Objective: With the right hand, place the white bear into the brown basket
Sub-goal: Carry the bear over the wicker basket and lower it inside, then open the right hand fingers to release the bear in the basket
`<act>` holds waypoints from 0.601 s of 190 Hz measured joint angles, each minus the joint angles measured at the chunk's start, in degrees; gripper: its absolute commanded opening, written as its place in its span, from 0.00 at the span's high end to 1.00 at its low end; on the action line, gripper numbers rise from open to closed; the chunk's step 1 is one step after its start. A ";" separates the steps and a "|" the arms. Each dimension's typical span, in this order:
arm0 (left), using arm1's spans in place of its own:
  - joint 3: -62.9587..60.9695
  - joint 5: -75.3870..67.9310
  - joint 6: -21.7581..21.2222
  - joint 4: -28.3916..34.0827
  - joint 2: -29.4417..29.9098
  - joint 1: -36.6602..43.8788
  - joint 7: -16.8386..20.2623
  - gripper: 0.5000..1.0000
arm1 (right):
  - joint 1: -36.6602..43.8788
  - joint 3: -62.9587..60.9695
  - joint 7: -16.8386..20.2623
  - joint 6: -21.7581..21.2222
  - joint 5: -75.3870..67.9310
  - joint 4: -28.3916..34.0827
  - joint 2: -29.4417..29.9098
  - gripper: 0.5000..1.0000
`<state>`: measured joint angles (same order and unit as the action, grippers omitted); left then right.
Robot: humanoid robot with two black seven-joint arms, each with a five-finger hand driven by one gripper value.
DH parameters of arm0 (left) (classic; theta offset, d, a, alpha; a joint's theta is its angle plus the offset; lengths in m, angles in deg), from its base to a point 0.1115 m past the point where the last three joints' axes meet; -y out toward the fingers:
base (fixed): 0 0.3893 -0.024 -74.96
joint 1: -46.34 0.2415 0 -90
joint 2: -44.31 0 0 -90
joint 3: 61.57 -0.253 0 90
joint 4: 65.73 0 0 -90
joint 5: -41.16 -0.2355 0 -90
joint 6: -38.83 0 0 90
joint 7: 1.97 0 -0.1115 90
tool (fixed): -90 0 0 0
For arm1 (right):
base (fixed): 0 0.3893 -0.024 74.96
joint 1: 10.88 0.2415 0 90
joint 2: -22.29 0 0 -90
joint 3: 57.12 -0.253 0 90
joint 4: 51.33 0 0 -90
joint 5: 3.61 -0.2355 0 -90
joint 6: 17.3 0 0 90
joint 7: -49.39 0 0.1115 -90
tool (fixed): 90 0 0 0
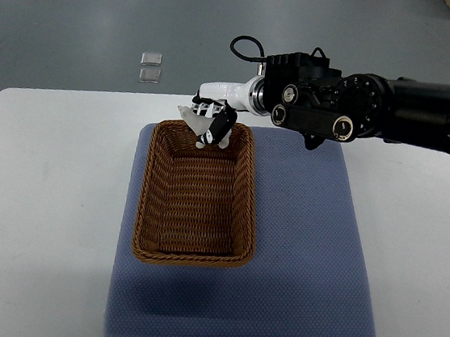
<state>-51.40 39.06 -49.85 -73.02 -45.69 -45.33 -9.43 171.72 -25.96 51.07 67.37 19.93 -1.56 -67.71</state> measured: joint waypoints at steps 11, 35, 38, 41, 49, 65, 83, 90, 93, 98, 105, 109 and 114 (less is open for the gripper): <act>-0.03 0.00 0.00 -0.10 0.00 0.00 0.00 0.00 | -0.81 -0.62 -0.32 0.04 -0.32 -0.04 0.00 1.00; -0.06 0.00 0.00 -0.32 0.00 0.00 -0.01 0.00 | -2.72 -2.88 -0.82 0.04 -0.56 -0.04 0.00 1.00; -0.06 0.00 0.00 -0.33 0.00 0.00 -0.01 0.00 | -2.95 -3.03 -0.85 0.05 -0.56 -0.04 0.00 1.00; -0.06 0.00 0.00 -0.33 0.00 0.00 -0.01 0.00 | -3.24 -3.18 -0.88 0.05 -0.55 -0.04 0.00 1.00; -0.06 0.00 0.00 -0.33 0.00 0.00 -0.01 0.00 | -3.77 -3.36 -0.95 0.09 -0.53 -0.04 0.00 1.00; -0.06 0.00 0.00 -0.33 0.00 0.00 -0.01 0.00 | -4.92 -3.48 -1.24 0.24 -0.34 -0.04 0.00 1.00; -0.06 0.00 0.00 -0.32 0.00 0.00 -0.01 0.00 | -6.09 -3.54 -1.61 0.74 -0.12 -0.04 0.00 1.00; -0.06 0.00 0.00 -0.30 0.00 0.00 -0.01 0.00 | -6.47 -3.56 -1.74 0.90 -0.01 -0.03 0.00 1.00; -0.06 0.00 0.00 -0.29 0.00 0.00 -0.01 0.00 | -6.59 -3.57 -1.81 0.93 0.01 -0.01 0.00 1.00; -0.06 0.00 0.00 -0.28 0.00 -0.01 -0.01 0.00 | -6.77 -3.63 -1.93 0.97 0.06 0.01 0.00 1.00; -0.06 -0.01 0.00 -0.27 0.00 -0.01 -0.01 0.00 | -7.06 -3.72 -2.16 1.00 0.13 0.03 0.00 1.00; -0.06 -0.01 0.00 -0.27 0.00 -0.01 -0.01 0.00 | -7.22 -3.75 -2.26 1.00 0.16 0.04 0.00 1.00; -0.06 -0.01 0.00 -0.27 0.00 -0.01 -0.01 0.00 | -7.44 -3.78 -2.36 1.01 0.22 0.04 0.00 1.00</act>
<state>-51.46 39.05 -49.85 -73.29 -45.69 -45.33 -9.45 164.28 -29.74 48.72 68.38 20.15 -1.51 -67.71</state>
